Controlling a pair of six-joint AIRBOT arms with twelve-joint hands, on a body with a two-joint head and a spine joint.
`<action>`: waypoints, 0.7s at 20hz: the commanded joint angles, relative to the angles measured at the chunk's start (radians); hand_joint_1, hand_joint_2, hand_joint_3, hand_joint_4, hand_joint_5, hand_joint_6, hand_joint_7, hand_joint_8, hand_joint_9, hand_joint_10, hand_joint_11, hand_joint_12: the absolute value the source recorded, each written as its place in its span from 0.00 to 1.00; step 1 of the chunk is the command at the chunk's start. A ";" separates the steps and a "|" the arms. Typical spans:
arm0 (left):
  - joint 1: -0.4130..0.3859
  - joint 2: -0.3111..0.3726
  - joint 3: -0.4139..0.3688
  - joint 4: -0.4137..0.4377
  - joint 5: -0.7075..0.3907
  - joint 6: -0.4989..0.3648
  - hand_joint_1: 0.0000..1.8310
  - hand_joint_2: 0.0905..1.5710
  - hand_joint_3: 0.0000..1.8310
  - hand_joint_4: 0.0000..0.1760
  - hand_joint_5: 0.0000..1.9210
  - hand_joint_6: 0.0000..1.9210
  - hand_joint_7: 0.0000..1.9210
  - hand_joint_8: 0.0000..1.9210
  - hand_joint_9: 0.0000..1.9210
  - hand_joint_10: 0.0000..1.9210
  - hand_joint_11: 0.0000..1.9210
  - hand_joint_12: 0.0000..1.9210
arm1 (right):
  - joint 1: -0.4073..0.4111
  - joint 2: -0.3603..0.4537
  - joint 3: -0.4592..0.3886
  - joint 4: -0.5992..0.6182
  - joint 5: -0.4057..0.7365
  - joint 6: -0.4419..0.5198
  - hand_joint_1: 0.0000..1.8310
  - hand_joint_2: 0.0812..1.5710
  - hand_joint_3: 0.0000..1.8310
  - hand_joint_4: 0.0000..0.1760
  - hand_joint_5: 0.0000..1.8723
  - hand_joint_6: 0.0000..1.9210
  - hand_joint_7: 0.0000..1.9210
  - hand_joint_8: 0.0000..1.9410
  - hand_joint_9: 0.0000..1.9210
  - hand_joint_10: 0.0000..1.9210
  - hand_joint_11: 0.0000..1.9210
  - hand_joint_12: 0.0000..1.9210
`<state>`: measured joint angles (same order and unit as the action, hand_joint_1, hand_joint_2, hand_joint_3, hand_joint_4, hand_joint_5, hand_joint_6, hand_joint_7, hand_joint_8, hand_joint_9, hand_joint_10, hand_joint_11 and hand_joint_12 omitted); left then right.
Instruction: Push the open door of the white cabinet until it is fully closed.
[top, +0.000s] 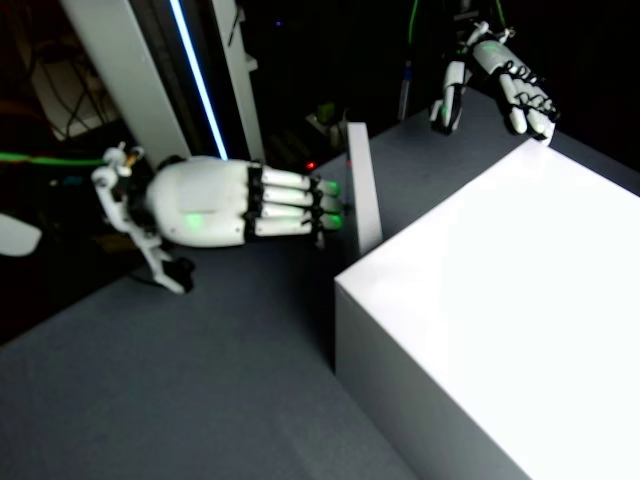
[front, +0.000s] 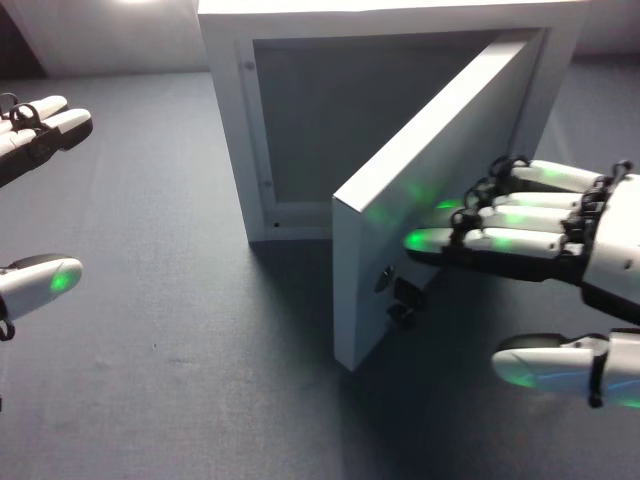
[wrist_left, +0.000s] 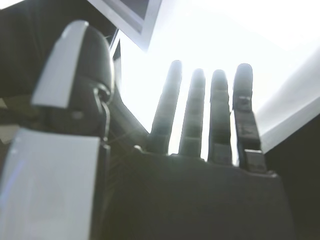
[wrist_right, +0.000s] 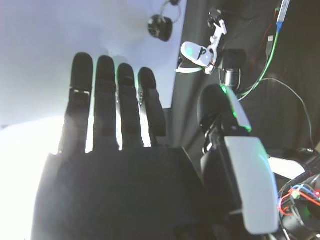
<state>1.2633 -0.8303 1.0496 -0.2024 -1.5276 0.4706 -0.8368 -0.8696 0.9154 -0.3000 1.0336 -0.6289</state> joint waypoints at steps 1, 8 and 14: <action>-0.001 0.012 -0.002 -0.032 -0.140 -0.005 0.27 0.80 0.00 0.04 0.08 0.00 0.04 0.00 0.05 0.00 0.00 0.39 | 0.021 -0.010 0.006 0.014 0.107 0.012 0.11 0.87 0.00 0.00 0.12 0.00 0.12 0.00 0.16 0.01 0.00 0.62; 0.012 0.013 -0.005 -0.044 -0.146 -0.004 0.25 0.83 0.00 0.15 0.06 0.00 0.03 0.00 0.03 0.00 0.00 0.33 | 0.099 -0.104 0.053 -0.023 0.062 0.022 0.15 0.85 0.00 0.00 0.11 0.01 0.12 0.00 0.15 0.01 0.00 0.67; 0.020 0.013 -0.006 -0.054 -0.153 -0.002 0.45 0.84 0.00 0.00 0.09 0.00 0.05 0.00 0.04 0.00 0.00 0.31 | 0.146 -0.163 0.094 -0.030 0.007 0.022 0.26 0.82 0.00 0.00 0.13 0.01 0.15 0.01 0.14 0.01 0.00 0.60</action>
<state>1.2888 -0.8242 1.0454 -0.2298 -1.5551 0.4717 -0.7021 -1.0355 1.0111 -0.3561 0.9291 -0.6121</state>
